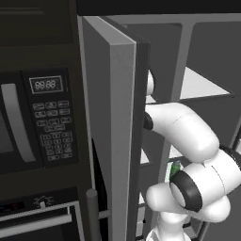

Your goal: Pick up the frozen chicken drumstick from the freezer, place it on any shelf in the fridge, and close the fridge and freezer doors when done.

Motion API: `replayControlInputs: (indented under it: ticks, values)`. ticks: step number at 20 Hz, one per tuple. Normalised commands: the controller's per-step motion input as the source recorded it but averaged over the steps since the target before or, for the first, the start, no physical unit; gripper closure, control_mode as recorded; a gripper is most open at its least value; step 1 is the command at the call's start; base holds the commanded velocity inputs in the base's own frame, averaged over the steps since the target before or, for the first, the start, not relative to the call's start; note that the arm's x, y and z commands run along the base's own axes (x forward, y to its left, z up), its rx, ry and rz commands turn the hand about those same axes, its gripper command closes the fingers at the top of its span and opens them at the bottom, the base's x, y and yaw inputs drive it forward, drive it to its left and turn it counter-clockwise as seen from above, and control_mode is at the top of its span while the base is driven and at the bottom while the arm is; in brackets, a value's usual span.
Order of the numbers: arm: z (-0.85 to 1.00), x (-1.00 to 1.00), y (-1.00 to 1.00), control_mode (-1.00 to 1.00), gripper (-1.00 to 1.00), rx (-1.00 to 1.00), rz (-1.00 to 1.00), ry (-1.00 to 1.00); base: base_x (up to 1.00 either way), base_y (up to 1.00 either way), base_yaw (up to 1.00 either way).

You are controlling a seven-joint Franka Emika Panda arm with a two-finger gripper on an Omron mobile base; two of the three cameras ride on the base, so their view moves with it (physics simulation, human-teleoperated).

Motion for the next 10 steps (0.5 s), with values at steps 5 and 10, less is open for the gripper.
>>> replayControlInputs:
  ticks: [5,10]
  values:
    - [0.24,-1.00,0.00,-1.00,1.00,0.02,0.00,-0.35,0.00,0.00,0.00]
    - [0.38,-1.00,0.00,-1.00,1.00,0.15,0.02,-0.18,0.00,0.00,0.00]
